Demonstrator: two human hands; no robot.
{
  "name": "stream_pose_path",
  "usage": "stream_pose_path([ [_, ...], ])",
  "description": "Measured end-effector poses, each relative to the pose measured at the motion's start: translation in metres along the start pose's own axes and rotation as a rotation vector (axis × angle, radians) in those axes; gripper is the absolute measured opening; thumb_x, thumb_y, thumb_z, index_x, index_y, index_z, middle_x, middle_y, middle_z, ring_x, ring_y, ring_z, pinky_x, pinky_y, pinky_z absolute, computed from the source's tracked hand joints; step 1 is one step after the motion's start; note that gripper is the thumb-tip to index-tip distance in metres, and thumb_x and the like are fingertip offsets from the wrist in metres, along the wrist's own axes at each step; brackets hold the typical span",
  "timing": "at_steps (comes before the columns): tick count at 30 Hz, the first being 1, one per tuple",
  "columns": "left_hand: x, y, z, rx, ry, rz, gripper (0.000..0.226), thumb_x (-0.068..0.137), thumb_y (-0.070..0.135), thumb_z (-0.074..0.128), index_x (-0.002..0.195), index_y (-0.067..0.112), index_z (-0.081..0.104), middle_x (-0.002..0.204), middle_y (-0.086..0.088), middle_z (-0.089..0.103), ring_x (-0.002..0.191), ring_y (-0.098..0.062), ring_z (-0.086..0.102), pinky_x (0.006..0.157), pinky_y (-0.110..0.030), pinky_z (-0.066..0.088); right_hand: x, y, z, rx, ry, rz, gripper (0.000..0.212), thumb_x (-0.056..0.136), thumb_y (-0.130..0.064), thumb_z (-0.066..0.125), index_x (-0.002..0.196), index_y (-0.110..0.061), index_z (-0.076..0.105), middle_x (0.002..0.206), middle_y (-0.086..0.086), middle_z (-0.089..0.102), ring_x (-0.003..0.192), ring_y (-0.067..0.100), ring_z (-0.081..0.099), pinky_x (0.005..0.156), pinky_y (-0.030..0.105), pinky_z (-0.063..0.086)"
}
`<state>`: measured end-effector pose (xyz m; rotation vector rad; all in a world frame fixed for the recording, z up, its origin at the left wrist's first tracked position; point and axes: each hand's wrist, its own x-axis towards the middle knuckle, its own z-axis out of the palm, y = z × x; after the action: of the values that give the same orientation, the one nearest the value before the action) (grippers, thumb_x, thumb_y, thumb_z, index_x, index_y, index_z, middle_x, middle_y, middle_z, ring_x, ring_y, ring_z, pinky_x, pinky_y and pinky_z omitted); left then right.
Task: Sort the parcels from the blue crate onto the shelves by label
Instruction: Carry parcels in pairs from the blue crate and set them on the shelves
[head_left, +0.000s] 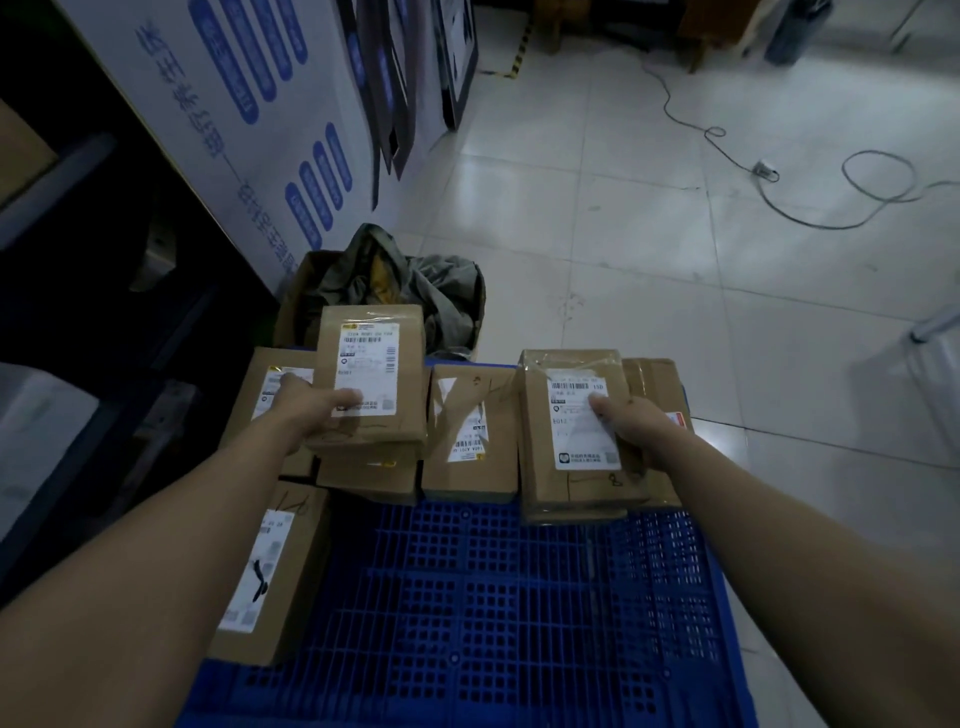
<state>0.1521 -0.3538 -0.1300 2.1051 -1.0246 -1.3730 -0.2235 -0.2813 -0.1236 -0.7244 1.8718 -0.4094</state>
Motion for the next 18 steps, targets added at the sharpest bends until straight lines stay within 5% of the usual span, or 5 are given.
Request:
stream_pose_path([
  [3, -0.001, -0.002, 0.007, -0.100, -0.062, 0.002, 0.046, 0.076, 0.023, 0.076, 0.116, 0.010, 0.058, 0.088, -0.007, 0.072, 0.078, -0.019, 0.067, 0.062, -0.029, 0.049, 0.002, 0.001, 0.000, -0.011, -0.010, 0.002, 0.043, 0.097, -0.041, 0.048, 0.103, 0.000, 0.056, 0.102, 0.019, 0.071, 0.094, 0.034, 0.071, 0.089, 0.046, 0.056],
  [7, -0.003, -0.007, 0.024, -0.300, -0.211, -0.058, 0.031, 0.080, 0.036, 0.068, 0.104, 0.018, 0.061, 0.102, -0.006, 0.062, 0.096, -0.027, 0.056, 0.081, -0.038, 0.043, 0.004, 0.004, -0.001, 0.045, -0.032, 0.004, 0.043, 0.098, -0.042, 0.046, 0.106, -0.001, 0.055, 0.104, 0.019, 0.070, 0.093, 0.033, 0.071, 0.089, 0.047, 0.056],
  [11, -0.007, -0.012, 0.046, -0.482, -0.221, -0.095, 0.014, 0.082, 0.034, 0.067, 0.094, 0.028, 0.066, 0.094, 0.001, 0.070, 0.083, -0.022, 0.066, 0.062, -0.033, 0.049, 0.007, 0.007, -0.001, 0.090, -0.040, 0.009, 0.041, 0.098, -0.042, 0.046, 0.107, -0.003, 0.054, 0.104, 0.018, 0.069, 0.093, 0.032, 0.071, 0.088, 0.047, 0.056],
  [18, -0.012, -0.023, 0.066, -0.577, -0.252, -0.030, 0.042, 0.085, 0.023, 0.064, 0.126, 0.019, 0.056, 0.093, -0.001, 0.075, 0.078, -0.018, 0.071, 0.060, -0.030, 0.056, 0.014, 0.012, -0.002, 0.170, -0.078, 0.026, 0.042, 0.096, -0.046, 0.050, 0.109, -0.007, 0.056, 0.100, 0.013, 0.072, 0.087, 0.029, 0.072, 0.080, 0.045, 0.059],
])
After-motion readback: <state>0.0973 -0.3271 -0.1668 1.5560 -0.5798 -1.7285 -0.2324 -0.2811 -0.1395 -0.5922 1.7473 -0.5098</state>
